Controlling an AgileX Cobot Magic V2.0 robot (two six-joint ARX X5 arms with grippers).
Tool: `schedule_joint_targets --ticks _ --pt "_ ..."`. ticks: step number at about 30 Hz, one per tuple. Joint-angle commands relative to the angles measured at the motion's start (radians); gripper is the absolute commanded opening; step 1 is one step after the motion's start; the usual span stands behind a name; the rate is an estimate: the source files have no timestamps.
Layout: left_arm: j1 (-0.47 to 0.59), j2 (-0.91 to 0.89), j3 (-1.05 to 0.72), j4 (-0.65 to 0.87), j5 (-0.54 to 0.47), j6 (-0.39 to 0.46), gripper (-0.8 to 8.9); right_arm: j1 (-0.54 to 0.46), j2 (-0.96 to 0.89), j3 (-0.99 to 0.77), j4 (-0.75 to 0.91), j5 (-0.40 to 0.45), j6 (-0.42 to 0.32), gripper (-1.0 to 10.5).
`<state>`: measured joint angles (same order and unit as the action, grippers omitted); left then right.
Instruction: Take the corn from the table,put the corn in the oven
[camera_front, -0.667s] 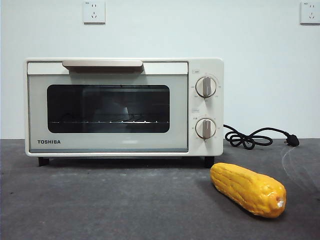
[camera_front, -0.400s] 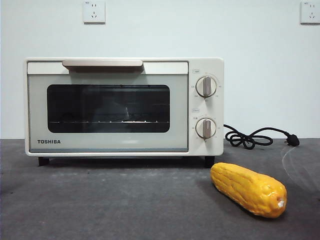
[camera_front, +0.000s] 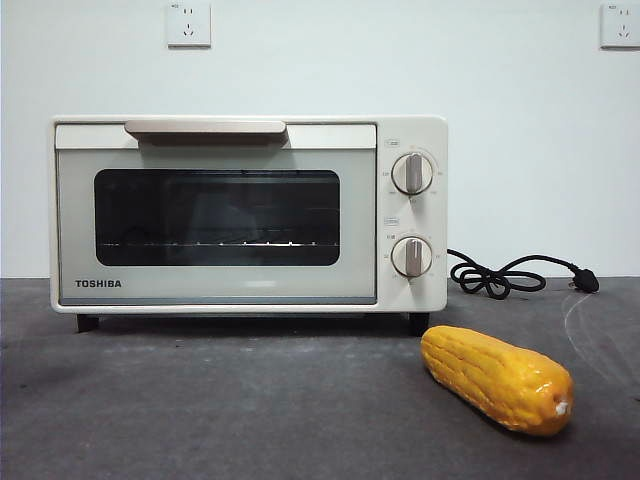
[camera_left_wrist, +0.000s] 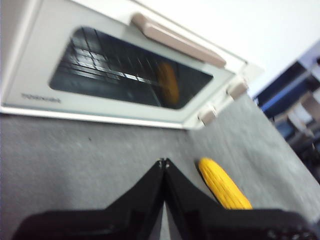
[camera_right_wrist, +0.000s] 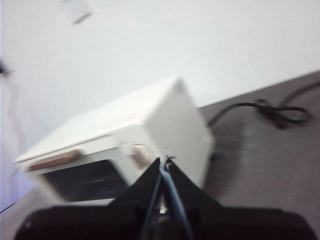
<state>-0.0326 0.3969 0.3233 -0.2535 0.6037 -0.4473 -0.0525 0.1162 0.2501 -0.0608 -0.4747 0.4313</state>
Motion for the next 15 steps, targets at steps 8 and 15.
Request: schedule_joint_targets --ticks 8,15 --pt "-0.079 0.309 0.296 -0.219 0.066 0.220 -0.05 0.001 0.185 0.155 -0.066 -0.280 0.036 0.0" --pt "-0.169 0.420 0.450 -0.338 0.048 0.283 -0.05 0.019 0.343 0.274 -0.254 -0.375 -0.053 0.0"
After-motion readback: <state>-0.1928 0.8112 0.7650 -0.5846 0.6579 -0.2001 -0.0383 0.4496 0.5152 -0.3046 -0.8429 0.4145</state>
